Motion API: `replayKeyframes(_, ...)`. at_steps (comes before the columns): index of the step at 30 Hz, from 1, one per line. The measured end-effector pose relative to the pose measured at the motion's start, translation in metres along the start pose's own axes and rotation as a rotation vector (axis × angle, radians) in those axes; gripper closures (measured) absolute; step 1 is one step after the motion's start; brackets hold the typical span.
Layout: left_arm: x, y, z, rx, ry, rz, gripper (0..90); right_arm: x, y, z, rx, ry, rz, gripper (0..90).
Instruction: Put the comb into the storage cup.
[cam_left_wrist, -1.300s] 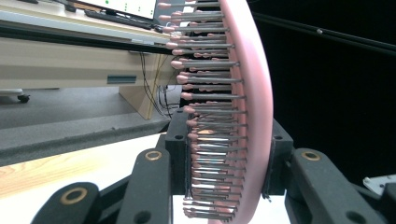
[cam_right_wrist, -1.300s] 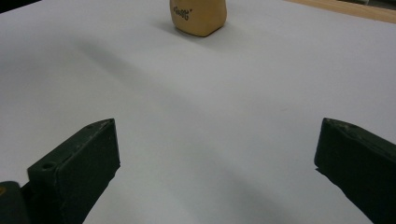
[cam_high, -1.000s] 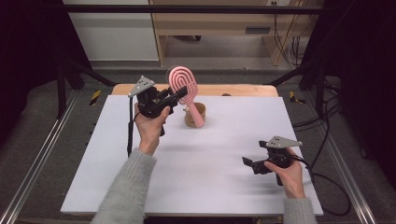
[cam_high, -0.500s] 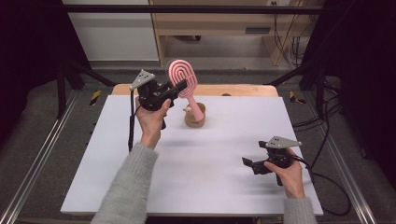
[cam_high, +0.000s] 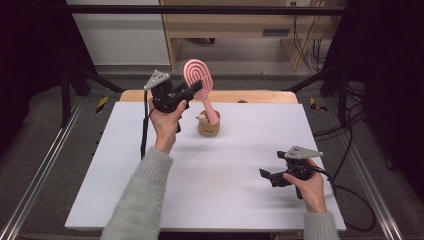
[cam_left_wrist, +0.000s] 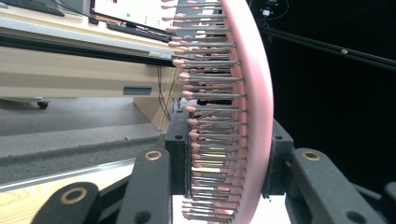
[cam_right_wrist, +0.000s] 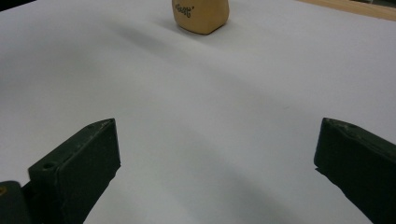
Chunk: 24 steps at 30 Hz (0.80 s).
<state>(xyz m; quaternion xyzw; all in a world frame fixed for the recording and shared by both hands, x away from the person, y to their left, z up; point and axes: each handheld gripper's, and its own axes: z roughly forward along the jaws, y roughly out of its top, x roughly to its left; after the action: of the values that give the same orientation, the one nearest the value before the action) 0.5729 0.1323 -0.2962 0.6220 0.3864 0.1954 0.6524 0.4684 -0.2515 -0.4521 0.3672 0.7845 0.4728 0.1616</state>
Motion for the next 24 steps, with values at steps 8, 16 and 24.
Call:
replayKeyframes(8, 0.003, 0.0, 0.009, -0.003, 0.013, 0.009, 62.9, 0.0, 0.0, 0.0, 0.0, 0.001, -0.001, 0.7)
replayKeyframes(16, 0.008, -0.001, 0.019, -0.004, 0.032, 0.005, 62.8, 0.0, 0.0, 0.0, -0.001, 0.003, -0.001, 0.7)
replayKeyframes(24, 0.014, -0.005, 0.029, -0.006, 0.048, 0.001, 62.8, 0.0, 0.0, 0.0, -0.005, 0.006, -0.004, 0.7)
